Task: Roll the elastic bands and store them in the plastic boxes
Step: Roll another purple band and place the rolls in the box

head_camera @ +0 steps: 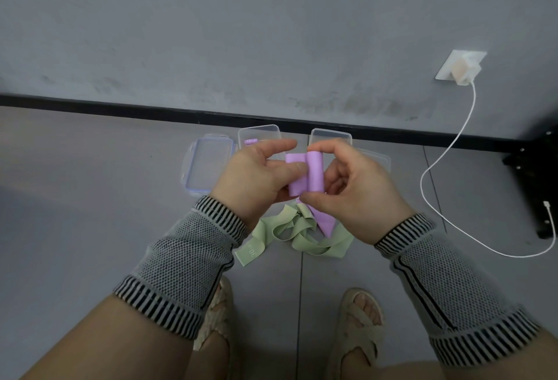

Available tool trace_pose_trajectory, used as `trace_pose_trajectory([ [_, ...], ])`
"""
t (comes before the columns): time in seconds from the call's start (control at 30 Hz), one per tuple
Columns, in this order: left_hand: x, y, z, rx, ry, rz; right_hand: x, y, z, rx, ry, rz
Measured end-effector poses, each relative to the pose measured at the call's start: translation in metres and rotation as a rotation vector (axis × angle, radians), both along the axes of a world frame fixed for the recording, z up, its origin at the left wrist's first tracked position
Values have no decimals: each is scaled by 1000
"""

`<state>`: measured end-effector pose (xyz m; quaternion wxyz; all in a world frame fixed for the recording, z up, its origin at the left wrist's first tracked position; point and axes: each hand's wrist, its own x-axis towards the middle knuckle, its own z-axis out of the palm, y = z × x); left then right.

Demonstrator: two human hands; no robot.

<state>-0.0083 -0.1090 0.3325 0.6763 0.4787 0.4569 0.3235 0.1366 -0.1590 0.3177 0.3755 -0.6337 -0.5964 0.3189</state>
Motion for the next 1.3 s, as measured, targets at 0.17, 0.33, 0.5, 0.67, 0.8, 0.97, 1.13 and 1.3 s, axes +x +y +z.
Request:
trace_pose_trajectory([
  [0.17,3,-1,-1,52,61,-1,-6,2,-1,18,-86,2],
  [0.33,0,1,1,-5,-22,13,-3,-1,-1,-53,146,44],
  [0.5,0,2,0,-2,-58,-8,-5,-2,0,-78,256,53],
  [0.67,-3,4,1,31,58,2,-3,-1,-1,-21,142,28],
  [0.8,-5,6,0,42,120,45,0,-1,3,-30,120,91],
  [0.97,-5,8,-1,-78,0,108,1,1,-1,-9,216,-28],
  [1.13,-4,7,0,-164,-99,105,0,2,-3,22,380,-148],
  [1.3,-4,7,1,-215,-167,87,-6,1,-8,227,-89,-93],
])
